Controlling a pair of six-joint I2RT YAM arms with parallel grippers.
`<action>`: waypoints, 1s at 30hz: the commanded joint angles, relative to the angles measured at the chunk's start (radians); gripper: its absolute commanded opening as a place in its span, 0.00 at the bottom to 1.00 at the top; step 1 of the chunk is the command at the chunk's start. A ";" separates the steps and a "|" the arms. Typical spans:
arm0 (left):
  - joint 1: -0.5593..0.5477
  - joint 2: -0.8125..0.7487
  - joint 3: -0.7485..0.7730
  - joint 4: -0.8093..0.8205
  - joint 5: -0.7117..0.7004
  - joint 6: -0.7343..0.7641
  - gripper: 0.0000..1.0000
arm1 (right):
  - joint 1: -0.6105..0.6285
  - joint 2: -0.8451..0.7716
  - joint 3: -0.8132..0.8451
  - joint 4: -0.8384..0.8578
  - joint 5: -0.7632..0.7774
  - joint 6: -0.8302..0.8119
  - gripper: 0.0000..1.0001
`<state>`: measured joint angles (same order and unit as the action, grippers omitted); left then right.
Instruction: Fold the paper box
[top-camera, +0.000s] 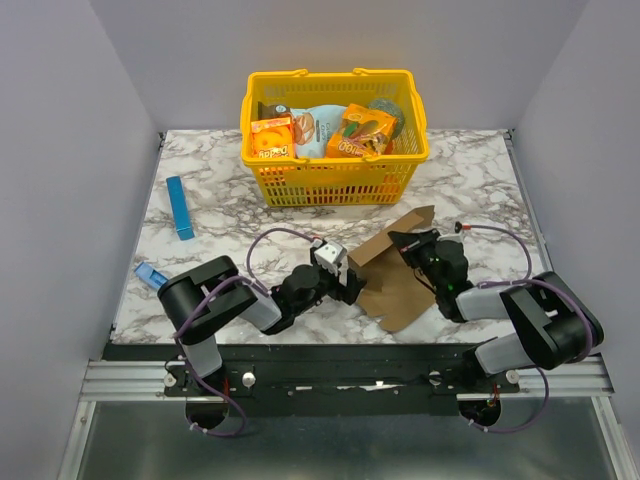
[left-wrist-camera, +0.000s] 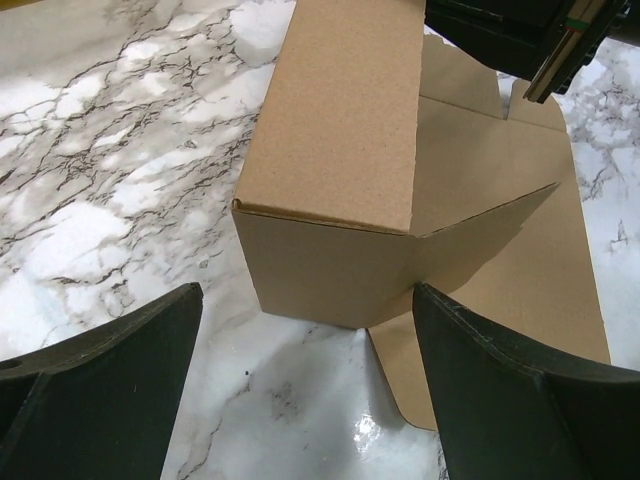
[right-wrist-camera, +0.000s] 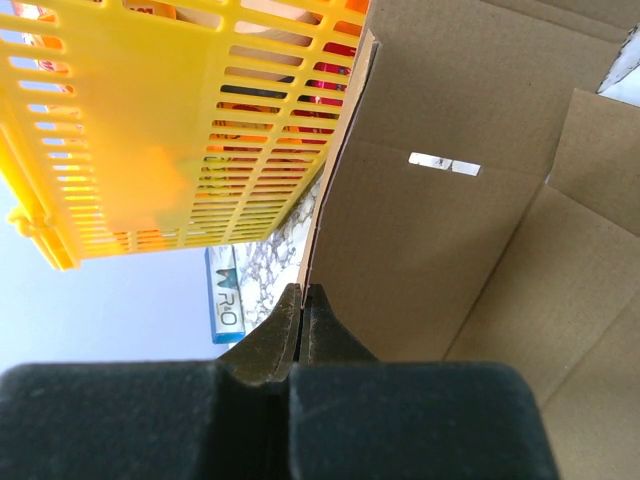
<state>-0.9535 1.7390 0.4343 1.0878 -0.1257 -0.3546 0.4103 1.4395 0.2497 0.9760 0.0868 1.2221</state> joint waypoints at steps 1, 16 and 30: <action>-0.017 0.022 -0.026 0.087 -0.075 0.031 0.94 | 0.004 0.001 -0.056 -0.027 0.036 -0.064 0.01; -0.079 0.053 -0.045 0.133 -0.190 0.063 0.91 | 0.004 0.032 -0.136 0.038 0.054 -0.079 0.01; -0.123 0.093 -0.042 0.225 -0.308 0.077 0.91 | 0.004 0.102 -0.170 0.098 0.051 -0.079 0.01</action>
<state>-1.0626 1.8133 0.3969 1.2324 -0.3286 -0.2958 0.4107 1.4891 0.1322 1.2041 0.1108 1.2140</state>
